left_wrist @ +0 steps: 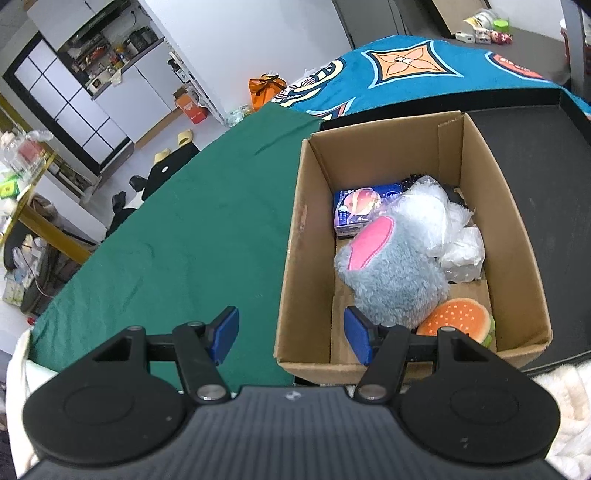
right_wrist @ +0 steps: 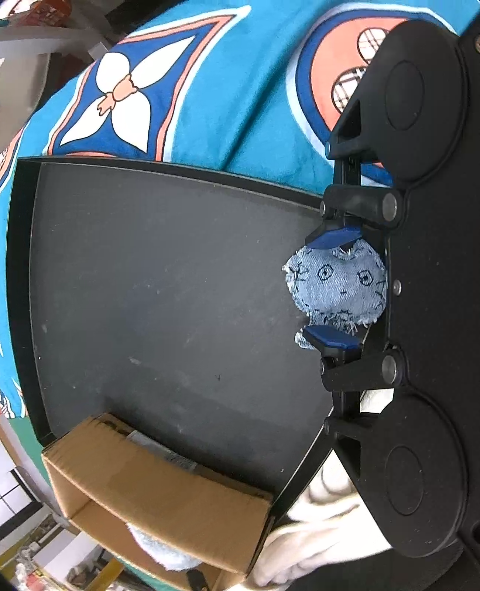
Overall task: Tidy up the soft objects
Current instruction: 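Reach the right gripper to the blue denim plush and grasp it, then carry the denim plush with the right gripper into the box and release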
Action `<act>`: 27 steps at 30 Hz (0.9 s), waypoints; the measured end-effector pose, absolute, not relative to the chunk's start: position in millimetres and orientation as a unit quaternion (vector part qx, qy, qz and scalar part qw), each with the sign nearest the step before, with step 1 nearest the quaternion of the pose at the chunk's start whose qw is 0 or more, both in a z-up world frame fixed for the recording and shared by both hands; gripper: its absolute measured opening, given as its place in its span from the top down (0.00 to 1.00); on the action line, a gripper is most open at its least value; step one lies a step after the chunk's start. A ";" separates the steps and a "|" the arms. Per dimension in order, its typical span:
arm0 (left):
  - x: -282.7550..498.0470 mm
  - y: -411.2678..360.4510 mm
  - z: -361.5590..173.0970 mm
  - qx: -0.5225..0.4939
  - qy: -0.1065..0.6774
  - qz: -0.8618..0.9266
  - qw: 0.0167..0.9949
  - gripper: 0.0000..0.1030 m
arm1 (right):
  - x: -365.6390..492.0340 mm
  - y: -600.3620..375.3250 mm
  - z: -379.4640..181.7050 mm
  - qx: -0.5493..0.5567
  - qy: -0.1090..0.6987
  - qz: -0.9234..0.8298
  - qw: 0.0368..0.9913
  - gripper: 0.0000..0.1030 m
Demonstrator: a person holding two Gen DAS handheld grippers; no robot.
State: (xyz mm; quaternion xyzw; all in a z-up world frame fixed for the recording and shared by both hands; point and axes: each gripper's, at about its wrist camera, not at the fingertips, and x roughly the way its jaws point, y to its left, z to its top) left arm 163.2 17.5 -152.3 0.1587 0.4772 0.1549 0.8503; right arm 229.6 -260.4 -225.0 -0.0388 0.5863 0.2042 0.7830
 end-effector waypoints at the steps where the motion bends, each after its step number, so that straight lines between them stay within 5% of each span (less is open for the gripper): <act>1: 162.9 16.5 -152.3 0.162 0.477 0.156 0.850 0.40 | 228.9 -259.2 -225.6 -0.047 0.585 0.203 0.784 0.56; 10: 164.3 9.7 -154.4 0.183 0.481 0.160 0.842 0.40 | 220.0 -239.4 -234.2 -0.125 0.574 0.194 0.785 0.58; 16: 165.0 7.1 -155.6 0.191 0.482 0.163 0.840 0.40 | 218.5 -240.8 -223.7 -0.110 0.550 0.216 0.799 0.67; 27: 164.2 9.4 -153.0 0.178 0.478 0.168 0.844 0.40 | 223.3 -245.0 -195.9 -0.062 0.502 0.229 0.831 0.67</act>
